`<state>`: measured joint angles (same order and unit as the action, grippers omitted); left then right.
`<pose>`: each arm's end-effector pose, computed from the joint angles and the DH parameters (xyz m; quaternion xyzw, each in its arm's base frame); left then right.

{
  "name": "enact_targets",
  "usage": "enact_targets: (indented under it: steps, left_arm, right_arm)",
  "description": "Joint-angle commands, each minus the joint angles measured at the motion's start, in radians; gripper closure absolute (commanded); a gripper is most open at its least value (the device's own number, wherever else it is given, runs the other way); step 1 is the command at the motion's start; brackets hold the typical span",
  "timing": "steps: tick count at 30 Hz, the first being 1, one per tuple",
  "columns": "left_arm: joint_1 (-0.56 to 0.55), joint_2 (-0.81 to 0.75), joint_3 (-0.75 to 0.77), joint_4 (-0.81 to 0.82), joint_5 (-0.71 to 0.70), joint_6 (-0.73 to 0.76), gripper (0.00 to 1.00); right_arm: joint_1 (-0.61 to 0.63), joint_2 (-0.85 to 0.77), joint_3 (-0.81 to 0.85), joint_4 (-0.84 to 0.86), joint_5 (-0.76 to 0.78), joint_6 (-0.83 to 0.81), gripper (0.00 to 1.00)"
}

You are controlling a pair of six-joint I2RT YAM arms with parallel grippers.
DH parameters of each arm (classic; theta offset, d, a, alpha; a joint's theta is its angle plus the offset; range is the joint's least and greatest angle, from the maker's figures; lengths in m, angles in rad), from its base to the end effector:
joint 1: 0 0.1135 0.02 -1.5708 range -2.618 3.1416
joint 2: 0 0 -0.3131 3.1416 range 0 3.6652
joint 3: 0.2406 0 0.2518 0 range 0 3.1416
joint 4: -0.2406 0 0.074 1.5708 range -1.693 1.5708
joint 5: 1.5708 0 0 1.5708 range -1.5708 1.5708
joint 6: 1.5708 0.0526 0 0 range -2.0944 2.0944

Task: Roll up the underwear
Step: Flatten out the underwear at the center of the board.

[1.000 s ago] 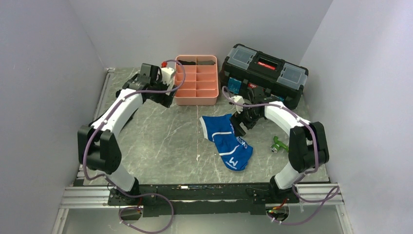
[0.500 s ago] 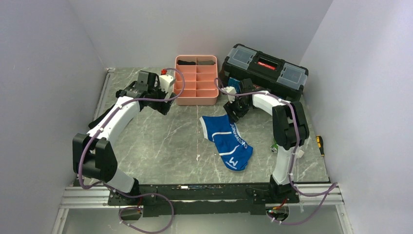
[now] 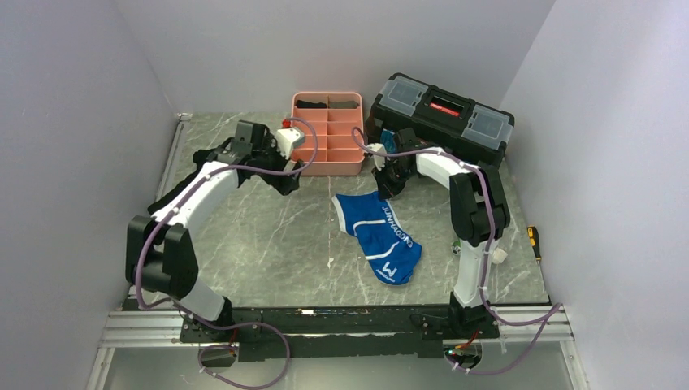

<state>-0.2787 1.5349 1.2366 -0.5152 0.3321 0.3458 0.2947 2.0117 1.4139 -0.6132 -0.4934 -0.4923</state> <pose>0.3271 -0.1114 0.3220 0.3397 0.8533 -0.1413 0.3695 0.4060 0.1493 0.1960 -0.4062 0.8644 0.2220 0.1964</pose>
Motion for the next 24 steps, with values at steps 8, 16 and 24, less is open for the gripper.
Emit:
enact_targets:
  steps: [8,16,24]
  left_arm:
    - [-0.164,0.408,0.298,0.000,0.339,0.090,0.03]
    - [-0.170,0.549,0.417,-0.093,0.567,0.126,0.04]
    - [-0.177,0.659,0.528,-0.212,0.676,0.179,0.08]
  right_arm:
    - [0.003,-0.272,-0.031,-0.081,-0.216,-0.042,1.00]
    - [0.001,-0.369,-0.085,-0.128,-0.218,-0.062,1.00]
    - [0.002,-0.411,-0.101,-0.143,-0.209,-0.062,1.00]
